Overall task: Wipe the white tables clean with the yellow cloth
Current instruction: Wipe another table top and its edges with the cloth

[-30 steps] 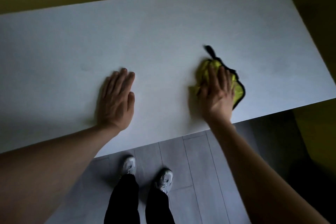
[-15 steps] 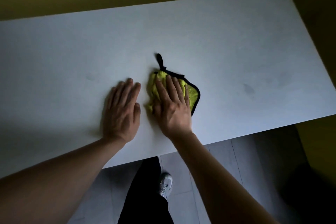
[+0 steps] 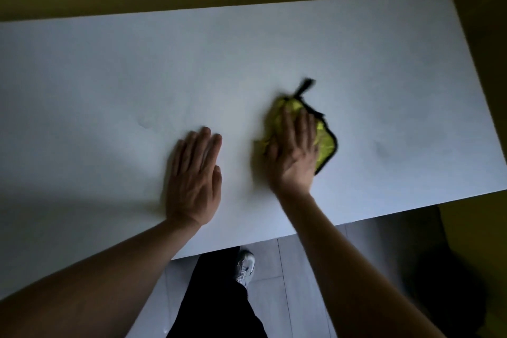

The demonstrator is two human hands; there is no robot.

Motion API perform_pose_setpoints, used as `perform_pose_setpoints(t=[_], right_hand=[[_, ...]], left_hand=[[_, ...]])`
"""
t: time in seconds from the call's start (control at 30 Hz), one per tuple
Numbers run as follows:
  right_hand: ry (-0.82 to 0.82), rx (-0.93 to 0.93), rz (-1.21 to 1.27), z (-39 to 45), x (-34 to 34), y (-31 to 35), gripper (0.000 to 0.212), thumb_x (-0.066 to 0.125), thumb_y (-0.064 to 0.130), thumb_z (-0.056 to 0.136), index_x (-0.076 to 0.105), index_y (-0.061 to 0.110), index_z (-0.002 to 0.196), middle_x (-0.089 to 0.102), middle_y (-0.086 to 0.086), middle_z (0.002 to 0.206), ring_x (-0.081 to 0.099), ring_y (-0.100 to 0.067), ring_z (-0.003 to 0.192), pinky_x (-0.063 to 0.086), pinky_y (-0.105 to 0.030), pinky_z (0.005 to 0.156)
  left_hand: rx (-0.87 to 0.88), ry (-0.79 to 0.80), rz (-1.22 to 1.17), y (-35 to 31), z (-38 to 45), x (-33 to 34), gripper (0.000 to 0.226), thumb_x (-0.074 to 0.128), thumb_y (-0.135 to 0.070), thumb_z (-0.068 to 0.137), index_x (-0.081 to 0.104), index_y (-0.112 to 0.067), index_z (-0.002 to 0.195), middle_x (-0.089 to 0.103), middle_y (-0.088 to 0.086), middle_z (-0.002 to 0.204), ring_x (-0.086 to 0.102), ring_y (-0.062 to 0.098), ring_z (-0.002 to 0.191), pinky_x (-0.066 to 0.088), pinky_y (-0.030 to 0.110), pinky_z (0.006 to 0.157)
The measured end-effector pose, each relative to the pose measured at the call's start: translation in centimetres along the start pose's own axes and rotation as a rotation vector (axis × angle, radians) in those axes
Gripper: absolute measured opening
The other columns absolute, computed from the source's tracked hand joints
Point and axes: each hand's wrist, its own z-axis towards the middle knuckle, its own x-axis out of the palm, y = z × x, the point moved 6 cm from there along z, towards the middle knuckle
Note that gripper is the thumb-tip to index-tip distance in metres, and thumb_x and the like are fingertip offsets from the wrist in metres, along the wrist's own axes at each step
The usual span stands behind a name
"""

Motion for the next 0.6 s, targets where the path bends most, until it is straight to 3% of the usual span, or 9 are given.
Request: perform_pose_setpoints(t=[0.13,0.23,0.3,0.4,0.5,0.6], right_hand=[[0.114,-0.277,-0.017,-0.1,3.4,6.1,0.060,0.045,0.043,0.099,0.037,0.023,0.154,0.027,-0.008,0.163,0.014,-0.025,0.154,0.017,-0.052,0.122],[0.126,-0.387,0.003,1.9,3.4,5.8,0.059,0.052,0.040,0.098,0.040,0.022,0.153,0.029,-0.009,0.162,0.019,-0.025,0.153,0.016,-0.051,0.123],[0.073,-0.233,0.021,4.4,2.2,3.2,0.061,0.056,0.035,0.096,0.040,0.020,0.152,0.030,-0.011,0.161,0.021,-0.029,0.152,0.015,-0.048,0.123],[-0.013,0.090,-0.016,8.7,0.1,-1.0,0.064,0.042,0.039,0.093,0.036,0.021,0.154,0.025,-0.011,0.163,0.017,-0.029,0.153,0.011,-0.043,0.123],[-0.035,0.129,-0.044,10.8,-0.7,-2.0,0.067,0.031,0.043,0.091,0.035,0.024,0.155,0.025,-0.009,0.164,0.016,-0.026,0.153,0.009,-0.046,0.124],[-0.075,0.153,-0.063,10.8,-0.3,-1.4,0.064,0.036,0.039,0.093,0.037,0.021,0.154,0.028,-0.012,0.162,0.019,-0.030,0.152,0.015,-0.050,0.122]], left_hand=[[-0.021,-0.012,-0.017,0.1,0.0,-0.2,0.058,0.046,-0.016,0.100,0.041,-0.009,0.157,0.032,0.012,0.167,0.029,0.034,0.155,0.026,0.055,0.125],[-0.019,-0.008,-0.007,0.0,0.2,-0.1,0.060,0.048,-0.015,0.098,0.041,-0.010,0.157,0.031,0.011,0.167,0.029,0.034,0.155,0.026,0.056,0.125],[-0.017,0.009,0.001,0.0,0.2,-0.1,0.061,0.046,-0.017,0.099,0.038,-0.012,0.159,0.029,0.010,0.169,0.028,0.034,0.156,0.025,0.056,0.125],[-0.022,0.038,0.004,0.0,0.3,0.0,0.061,0.043,-0.019,0.100,0.037,-0.013,0.160,0.029,0.009,0.169,0.028,0.034,0.156,0.024,0.055,0.125],[-0.039,0.054,-0.012,0.0,0.6,-0.1,0.059,0.043,-0.018,0.098,0.044,-0.011,0.156,0.035,0.012,0.166,0.034,0.036,0.152,0.027,0.054,0.124],[-0.054,0.052,-0.060,0.7,2.5,-0.5,0.053,0.044,-0.018,0.094,0.054,-0.008,0.146,0.048,0.015,0.154,0.048,0.040,0.139,0.035,0.050,0.117]])
